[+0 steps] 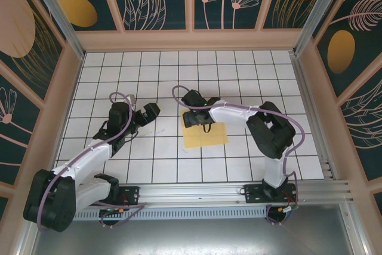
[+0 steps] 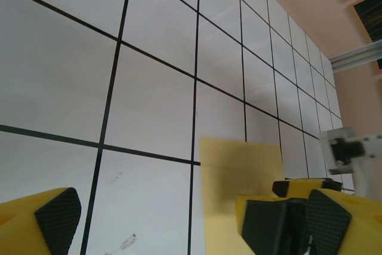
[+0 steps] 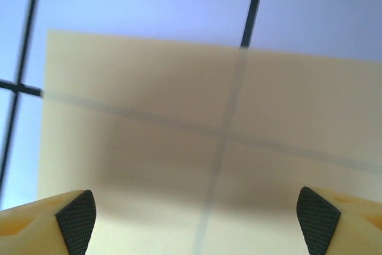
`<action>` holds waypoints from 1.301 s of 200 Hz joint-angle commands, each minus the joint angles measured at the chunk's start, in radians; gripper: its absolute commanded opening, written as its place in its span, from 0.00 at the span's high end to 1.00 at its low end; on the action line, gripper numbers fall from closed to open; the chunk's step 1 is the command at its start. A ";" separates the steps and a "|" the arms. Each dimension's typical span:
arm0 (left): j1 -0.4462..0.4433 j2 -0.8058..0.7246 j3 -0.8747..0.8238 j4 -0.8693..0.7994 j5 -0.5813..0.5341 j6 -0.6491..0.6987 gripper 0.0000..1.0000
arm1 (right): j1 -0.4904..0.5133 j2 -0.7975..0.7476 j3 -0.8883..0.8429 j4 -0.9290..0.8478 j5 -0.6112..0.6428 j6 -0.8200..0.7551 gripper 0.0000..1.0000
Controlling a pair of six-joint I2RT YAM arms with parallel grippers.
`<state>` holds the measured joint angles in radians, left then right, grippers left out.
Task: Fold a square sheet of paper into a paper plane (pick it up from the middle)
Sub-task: Fold the square sheet of paper in half at the center of the table.
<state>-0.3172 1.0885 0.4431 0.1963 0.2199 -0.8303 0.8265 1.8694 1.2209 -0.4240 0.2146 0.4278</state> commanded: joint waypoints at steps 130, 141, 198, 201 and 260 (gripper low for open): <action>-0.005 -0.173 -0.179 0.224 -0.020 -0.088 0.01 | -0.038 -0.009 0.006 -0.139 -0.056 0.173 0.02; -0.005 -0.152 -0.167 0.223 0.001 -0.083 0.01 | -0.036 0.015 0.019 -0.138 -0.064 0.160 0.02; -0.005 -0.148 -0.159 0.210 0.027 -0.073 0.01 | -0.029 0.080 0.054 -0.145 -0.073 0.096 0.01; -0.005 -0.148 -0.160 0.210 0.027 -0.074 0.01 | -0.030 0.082 0.053 -0.143 -0.079 0.093 0.01; -0.005 -0.155 -0.164 0.203 0.042 -0.066 0.01 | -0.021 0.107 0.008 -0.134 -0.089 0.075 0.02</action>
<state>-0.3172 0.9436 0.2600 0.3676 0.2390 -0.9031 0.7940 1.9381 1.2503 -0.5327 0.1501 0.5255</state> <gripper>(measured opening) 0.988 0.985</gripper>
